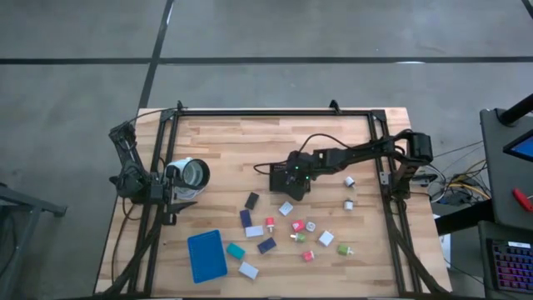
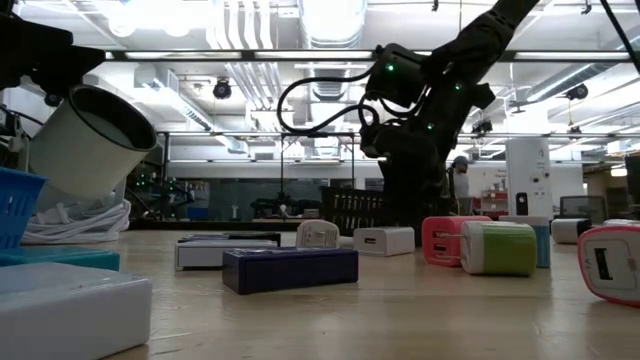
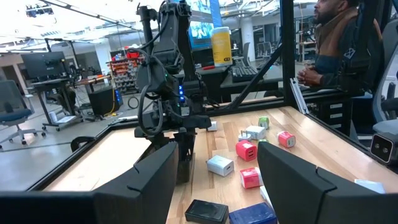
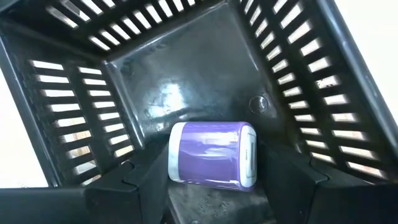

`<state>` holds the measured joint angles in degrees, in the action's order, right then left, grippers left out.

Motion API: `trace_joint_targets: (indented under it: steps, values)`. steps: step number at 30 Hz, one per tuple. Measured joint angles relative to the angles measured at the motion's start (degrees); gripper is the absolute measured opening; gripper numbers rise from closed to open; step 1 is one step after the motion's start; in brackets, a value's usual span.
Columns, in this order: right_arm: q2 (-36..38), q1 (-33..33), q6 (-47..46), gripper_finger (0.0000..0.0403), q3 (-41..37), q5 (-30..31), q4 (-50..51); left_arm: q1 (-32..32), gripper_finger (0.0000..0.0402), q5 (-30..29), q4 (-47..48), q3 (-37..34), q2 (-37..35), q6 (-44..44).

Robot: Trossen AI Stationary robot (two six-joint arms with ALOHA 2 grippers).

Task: Pick & Place Office items
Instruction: Put the purple charger adapter into the black bin

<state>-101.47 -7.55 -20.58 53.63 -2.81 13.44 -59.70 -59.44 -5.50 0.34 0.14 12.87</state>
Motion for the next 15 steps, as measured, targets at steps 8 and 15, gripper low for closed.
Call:
trace_joint_targets:
  steps: [8,15]
  values:
    - [-0.2,0.0,0.6,0.0218,1.0,-1.0,0.3,0.0,0.0225,0.0,0.0,0.0,0.0,0.0]
    - [-0.2,0.1,1.3,0.0270,1.1,-1.0,0.2,0.0,0.0225,0.0,0.0,0.0,0.0,0.0]
